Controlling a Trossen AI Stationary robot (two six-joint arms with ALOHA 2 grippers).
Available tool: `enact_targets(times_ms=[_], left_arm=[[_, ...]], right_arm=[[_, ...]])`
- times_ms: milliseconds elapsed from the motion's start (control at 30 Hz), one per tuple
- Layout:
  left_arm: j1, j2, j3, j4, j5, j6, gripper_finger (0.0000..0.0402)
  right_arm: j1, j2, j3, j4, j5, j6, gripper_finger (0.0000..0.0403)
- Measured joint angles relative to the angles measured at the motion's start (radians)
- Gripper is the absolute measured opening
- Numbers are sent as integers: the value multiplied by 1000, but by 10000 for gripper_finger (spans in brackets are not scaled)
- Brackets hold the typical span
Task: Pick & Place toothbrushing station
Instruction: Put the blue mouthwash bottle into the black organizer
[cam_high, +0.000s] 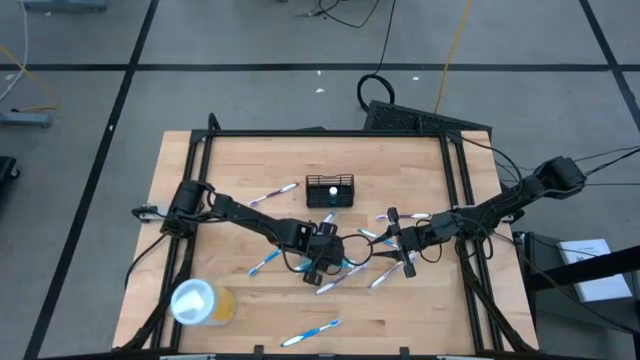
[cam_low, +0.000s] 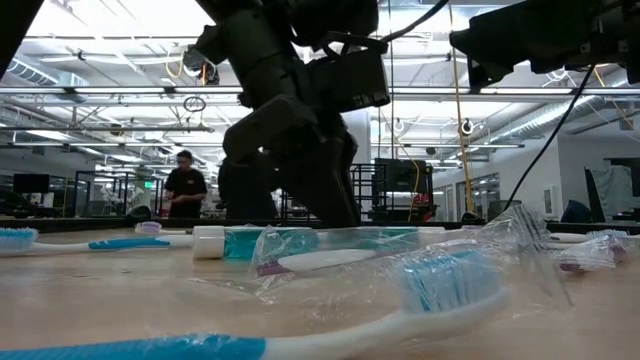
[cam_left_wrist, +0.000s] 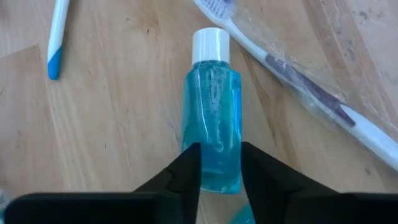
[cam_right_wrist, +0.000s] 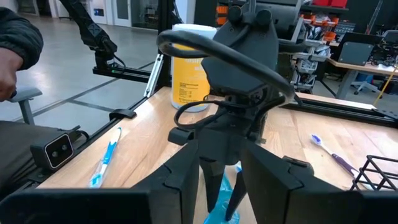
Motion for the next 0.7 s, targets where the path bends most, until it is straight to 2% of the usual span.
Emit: enact_targets(times_ms=[367, 700], left_arm=[[0, 0, 0, -1, -5, 2, 48], [-12, 1, 0, 4, -72, 11, 12]], right_arm=[[0, 0, 0, 0, 0, -1, 112], [0, 0, 0, 0, 0, 0, 112]])
